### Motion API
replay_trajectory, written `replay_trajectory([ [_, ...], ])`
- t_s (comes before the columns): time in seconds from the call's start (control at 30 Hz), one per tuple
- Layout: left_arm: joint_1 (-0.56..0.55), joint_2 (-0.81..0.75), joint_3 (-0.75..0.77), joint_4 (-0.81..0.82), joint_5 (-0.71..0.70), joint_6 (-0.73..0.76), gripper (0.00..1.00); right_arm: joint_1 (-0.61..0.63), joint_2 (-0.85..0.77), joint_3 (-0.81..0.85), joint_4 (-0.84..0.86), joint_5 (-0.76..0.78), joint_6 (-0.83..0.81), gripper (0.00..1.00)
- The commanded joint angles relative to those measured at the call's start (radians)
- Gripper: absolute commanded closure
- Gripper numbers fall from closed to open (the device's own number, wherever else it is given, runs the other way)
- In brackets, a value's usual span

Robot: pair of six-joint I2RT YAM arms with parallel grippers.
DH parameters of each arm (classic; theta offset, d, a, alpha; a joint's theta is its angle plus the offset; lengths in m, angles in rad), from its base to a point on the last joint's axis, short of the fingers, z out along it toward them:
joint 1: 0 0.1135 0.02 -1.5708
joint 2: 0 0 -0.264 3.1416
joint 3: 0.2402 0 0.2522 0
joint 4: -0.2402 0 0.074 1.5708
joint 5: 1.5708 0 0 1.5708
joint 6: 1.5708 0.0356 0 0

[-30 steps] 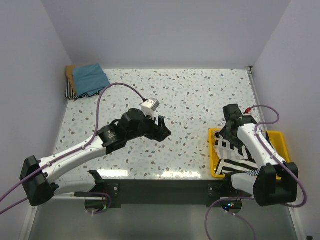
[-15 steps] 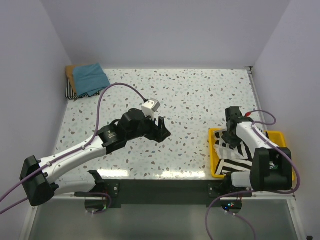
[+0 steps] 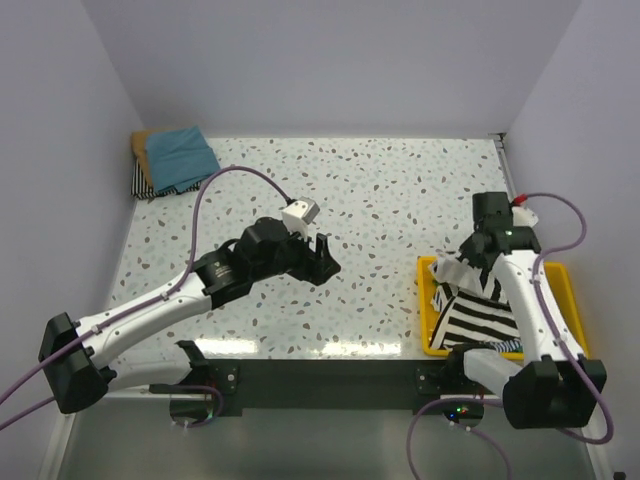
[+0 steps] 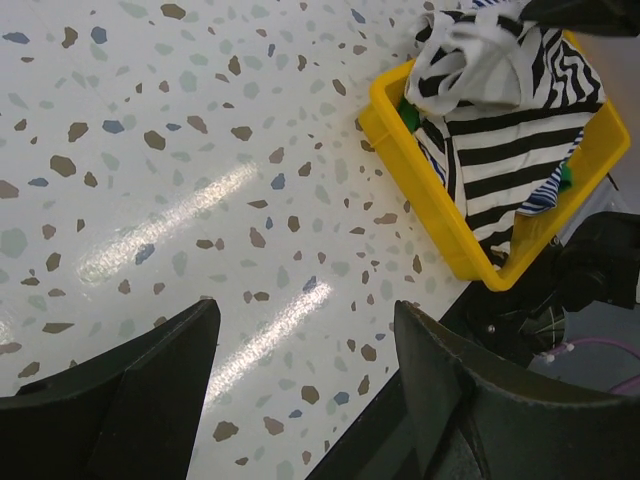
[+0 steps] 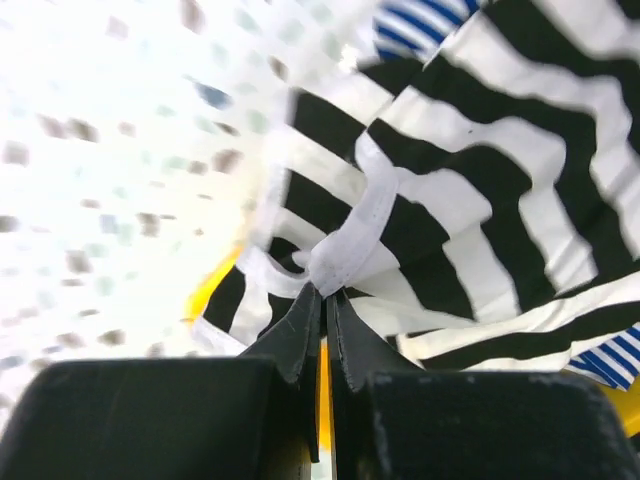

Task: Fold and stack the tank tops
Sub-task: Grab the tank top from the pile, then move the tank top to the center of the board

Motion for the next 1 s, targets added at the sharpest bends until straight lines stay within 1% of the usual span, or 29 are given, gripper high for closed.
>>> replay_trajectory([
  [0.0, 0.003, -0.044, -0.005, -0.001, -0.018, 0.006, 0.25, -0.001, -0.099, 0.215, -0.061, -0.019, -0.057, 1.0],
  [0.03, 0.004, -0.053, -0.007, -0.002, -0.02, 0.005, 0.25, -0.001, -0.11, 0.255, -0.055, -0.081, -0.087, 1.0],
  [0.07, 0.004, -0.059, -0.004, -0.005, -0.029, 0.003, 0.25, -0.001, -0.122, 0.336, -0.044, -0.115, -0.106, 1.0],
  [0.13, 0.007, -0.081, 0.001, -0.013, -0.05, -0.008, 0.25, 0.0, -0.123, 0.416, -0.002, -0.191, -0.147, 1.0],
  [0.17, 0.016, -0.087, 0.003, -0.016, -0.063, -0.012, 0.25, 0.002, -0.116, 0.457, 0.011, -0.265, -0.158, 1.0],
  [0.2, 0.024, -0.096, 0.006, -0.019, -0.072, -0.018, 0.25, 0.005, -0.111, 0.537, 0.033, -0.292, -0.166, 1.0],
  [0.27, 0.052, -0.121, 0.015, -0.022, -0.075, -0.021, 0.26, 0.028, -0.088, 0.615, 0.056, -0.358, -0.18, 1.0],
  [0.3, 0.061, -0.127, 0.021, -0.027, -0.077, -0.021, 0.26, 0.037, -0.082, 0.687, 0.082, -0.375, -0.181, 1.0],
  [0.37, 0.088, -0.139, 0.045, -0.041, -0.077, -0.018, 0.26, 0.072, -0.067, 0.747, 0.111, -0.4, -0.172, 1.0],
  [0.4, 0.098, -0.142, 0.053, -0.048, -0.078, -0.015, 0.26, 0.084, -0.05, 0.804, 0.137, -0.428, -0.166, 1.0],
  [0.47, 0.124, -0.159, 0.072, -0.056, -0.08, -0.015, 0.26, 0.141, -0.033, 0.867, 0.166, -0.456, -0.141, 1.0],
  [0.6, 0.153, -0.178, 0.099, -0.079, -0.098, -0.015, 0.26, 0.268, 0.033, 0.899, 0.264, -0.481, -0.094, 1.0],
  [0.63, 0.161, -0.184, 0.105, -0.082, -0.107, -0.017, 0.26, 0.34, 0.05, 0.892, 0.289, -0.461, -0.08, 1.0],
  [0.7, 0.167, -0.19, 0.108, -0.084, -0.136, -0.023, 0.26, 0.425, 0.096, 0.872, 0.359, -0.391, -0.081, 1.0],
  [0.73, 0.176, -0.191, 0.113, -0.085, -0.143, -0.023, 0.26, 0.49, 0.184, 0.882, 0.37, -0.375, -0.084, 1.0],
  [0.8, 0.182, -0.19, 0.121, -0.105, -0.181, -0.029, 0.26, 0.535, 0.299, 0.968, 0.401, -0.358, -0.088, 1.0],
  [0.83, 0.188, -0.193, 0.124, -0.11, -0.193, -0.032, 0.26, 0.569, 0.42, 1.005, 0.41, -0.349, -0.089, 1.0],
  [0.87, 0.19, -0.199, 0.124, -0.116, -0.224, -0.04, 0.25, 0.58, 0.5, 1.106, 0.412, -0.344, -0.091, 1.0],
  [0.9, 0.193, -0.211, 0.119, -0.128, -0.241, -0.049, 0.25, 0.594, 0.571, 1.166, 0.389, -0.344, -0.085, 1.0],
  [0.93, 0.194, -0.22, 0.112, -0.128, -0.256, -0.054, 0.25, 0.623, 0.717, 1.224, 0.377, -0.353, -0.08, 1.0],
  [0.97, 0.196, -0.227, 0.105, -0.13, -0.285, -0.06, 0.25, 0.638, 0.782, 1.331, 0.367, -0.361, -0.078, 0.93],
])
